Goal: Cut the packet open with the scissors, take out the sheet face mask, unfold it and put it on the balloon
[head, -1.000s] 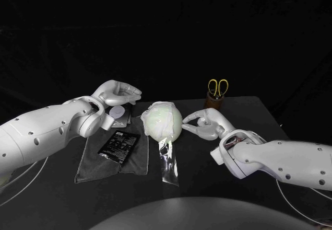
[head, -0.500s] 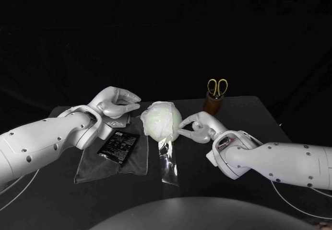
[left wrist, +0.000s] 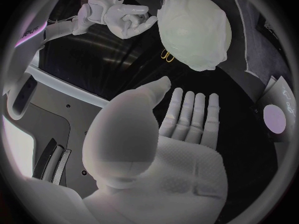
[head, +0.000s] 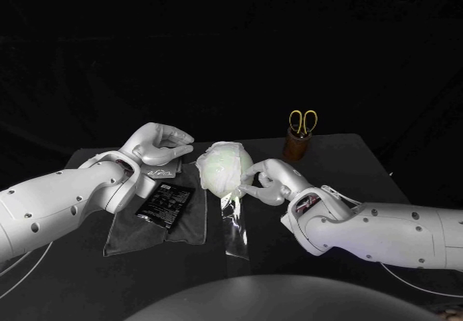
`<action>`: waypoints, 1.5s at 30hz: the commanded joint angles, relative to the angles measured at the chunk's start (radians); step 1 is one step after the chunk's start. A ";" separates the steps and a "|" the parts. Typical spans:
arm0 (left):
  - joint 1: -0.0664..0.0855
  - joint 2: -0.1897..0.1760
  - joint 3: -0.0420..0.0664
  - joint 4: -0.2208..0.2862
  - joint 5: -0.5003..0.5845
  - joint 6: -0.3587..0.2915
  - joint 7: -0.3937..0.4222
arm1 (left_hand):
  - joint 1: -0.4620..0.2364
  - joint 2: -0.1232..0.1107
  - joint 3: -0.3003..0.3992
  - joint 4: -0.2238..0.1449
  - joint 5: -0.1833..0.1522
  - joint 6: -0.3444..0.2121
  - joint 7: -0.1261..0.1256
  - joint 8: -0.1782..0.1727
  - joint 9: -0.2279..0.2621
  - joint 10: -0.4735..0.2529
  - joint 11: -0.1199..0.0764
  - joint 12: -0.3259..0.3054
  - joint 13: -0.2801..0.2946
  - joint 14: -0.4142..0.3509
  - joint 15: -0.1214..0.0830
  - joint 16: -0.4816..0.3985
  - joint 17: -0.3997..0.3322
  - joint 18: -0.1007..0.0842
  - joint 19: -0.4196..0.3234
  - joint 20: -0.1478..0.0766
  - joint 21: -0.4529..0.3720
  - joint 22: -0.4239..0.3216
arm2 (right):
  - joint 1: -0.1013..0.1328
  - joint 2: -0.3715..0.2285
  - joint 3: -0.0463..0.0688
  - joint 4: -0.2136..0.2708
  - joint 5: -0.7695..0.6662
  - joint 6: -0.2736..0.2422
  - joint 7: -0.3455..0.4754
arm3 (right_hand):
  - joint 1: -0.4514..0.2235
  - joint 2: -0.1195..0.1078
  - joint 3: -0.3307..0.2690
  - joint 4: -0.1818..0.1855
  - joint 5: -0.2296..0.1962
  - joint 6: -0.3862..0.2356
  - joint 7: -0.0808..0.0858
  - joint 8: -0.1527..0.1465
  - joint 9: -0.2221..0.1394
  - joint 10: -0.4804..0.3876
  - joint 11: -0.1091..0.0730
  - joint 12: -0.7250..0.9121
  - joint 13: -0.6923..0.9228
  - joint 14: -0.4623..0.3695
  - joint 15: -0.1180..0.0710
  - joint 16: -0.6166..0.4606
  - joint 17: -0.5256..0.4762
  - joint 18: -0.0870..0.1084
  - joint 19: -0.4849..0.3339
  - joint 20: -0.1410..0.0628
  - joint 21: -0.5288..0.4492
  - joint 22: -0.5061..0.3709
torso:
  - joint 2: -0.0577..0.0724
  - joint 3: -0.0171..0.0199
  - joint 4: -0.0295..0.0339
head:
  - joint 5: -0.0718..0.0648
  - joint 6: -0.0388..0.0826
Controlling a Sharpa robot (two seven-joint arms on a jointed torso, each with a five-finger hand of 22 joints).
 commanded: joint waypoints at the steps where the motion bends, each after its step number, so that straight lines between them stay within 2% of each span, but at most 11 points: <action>1: -0.003 -0.001 0.001 0.008 0.035 -0.025 0.009 | 0.011 -0.002 -0.006 -0.002 -0.003 0.006 0.000 0.000 -0.001 0.007 -0.002 -0.004 0.000 0.007 0.000 -0.002 -0.001 -0.016 0.009 0.000 -0.003 -0.002 | -0.005 0.006 0.001 -0.004 -0.106 -0.017 -0.033 | -0.004 -0.010 -0.008 0.001 -0.007 0.011 0.000 0.005 0.002 0.104 -0.002 0.003 0.263 0.106 -0.005 0.004 0.263 0.008 0.010 0.001 0.004 0.003 | 0.000 -0.0006 0.0007 | 0.000 0.000; 8: -0.005 -0.006 0.000 0.017 0.046 -0.027 0.006 | 0.011 -0.002 -0.007 -0.002 -0.003 0.007 0.001 0.000 -0.001 0.009 -0.003 -0.007 0.000 0.010 -0.001 -0.001 -0.002 -0.016 0.012 0.000 -0.006 -0.004 | -0.010 0.012 0.001 -0.020 -0.140 0.011 -0.095 | -0.026 -0.019 -0.022 0.018 -0.016 0.018 -0.003 0.007 0.003 0.104 -0.005 0.003 0.263 0.106 -0.008 0.004 0.263 0.008 0.010 -0.002 0.002 0.002 | -0.001 -0.0001 0.0012 | 0.003 0.000; 17: -0.006 -0.011 0.000 0.020 0.059 -0.025 0.001 | 0.011 -0.002 -0.008 -0.001 -0.003 0.010 0.003 0.002 -0.002 0.014 -0.004 -0.010 0.001 0.013 -0.002 0.000 -0.004 -0.015 0.016 0.000 -0.010 -0.009 | -0.014 0.011 0.001 -0.025 -0.196 0.022 -0.140 | -0.042 -0.025 -0.037 0.037 -0.019 0.033 -0.010 0.015 0.007 0.104 -0.011 0.003 0.263 0.106 -0.013 0.004 0.263 0.008 0.014 -0.006 0.002 0.005 | -0.001 -0.0003 -0.0005 | 0.003 0.000; 27: -0.007 -0.012 -0.001 0.023 0.072 -0.023 -0.001 | 0.011 -0.003 -0.009 0.000 -0.003 0.012 0.003 0.003 -0.002 0.018 -0.005 -0.012 0.001 0.014 -0.003 0.000 -0.006 -0.015 0.018 0.000 -0.012 -0.013 | -0.020 0.027 0.001 -0.036 -0.223 0.034 -0.159 | -0.052 -0.030 -0.052 0.055 -0.020 0.040 -0.015 0.019 0.010 0.104 -0.015 0.003 0.263 0.106 -0.017 0.004 0.263 0.007 0.017 -0.010 0.002 0.008 | 0.000 0.0005 0.0009 | -0.001 0.000; 32: -0.007 -0.013 -0.001 0.024 0.077 -0.021 -0.002 | 0.011 -0.003 -0.009 0.000 -0.003 0.013 0.003 0.003 -0.003 0.018 -0.005 -0.012 0.001 0.014 -0.003 0.000 -0.006 -0.015 0.019 0.000 -0.013 -0.013 | -0.022 0.035 0.001 -0.042 -0.227 0.036 -0.161 | -0.053 -0.030 -0.054 0.058 -0.020 0.041 -0.015 0.020 0.010 0.104 -0.016 0.003 0.263 0.106 -0.018 0.004 0.263 0.007 0.017 -0.010 0.001 0.007 | 0.000 -0.0005 0.0003 | -0.001 0.000; 45: -0.007 -0.014 -0.002 0.025 0.083 -0.018 -0.006 | 0.011 -0.003 -0.009 0.000 -0.003 0.014 0.003 0.003 -0.003 0.019 -0.005 -0.013 0.001 0.015 -0.003 0.000 -0.006 -0.015 0.020 0.000 -0.014 -0.015 | -0.025 0.058 0.001 -0.066 -0.242 0.019 -0.167 | -0.046 -0.024 -0.053 0.061 -0.020 0.044 -0.018 0.022 0.012 0.104 -0.018 0.003 0.263 0.106 -0.019 0.004 0.263 0.007 0.018 -0.012 0.001 0.008 | 0.000 0.0002 0.0004 | -0.001 0.000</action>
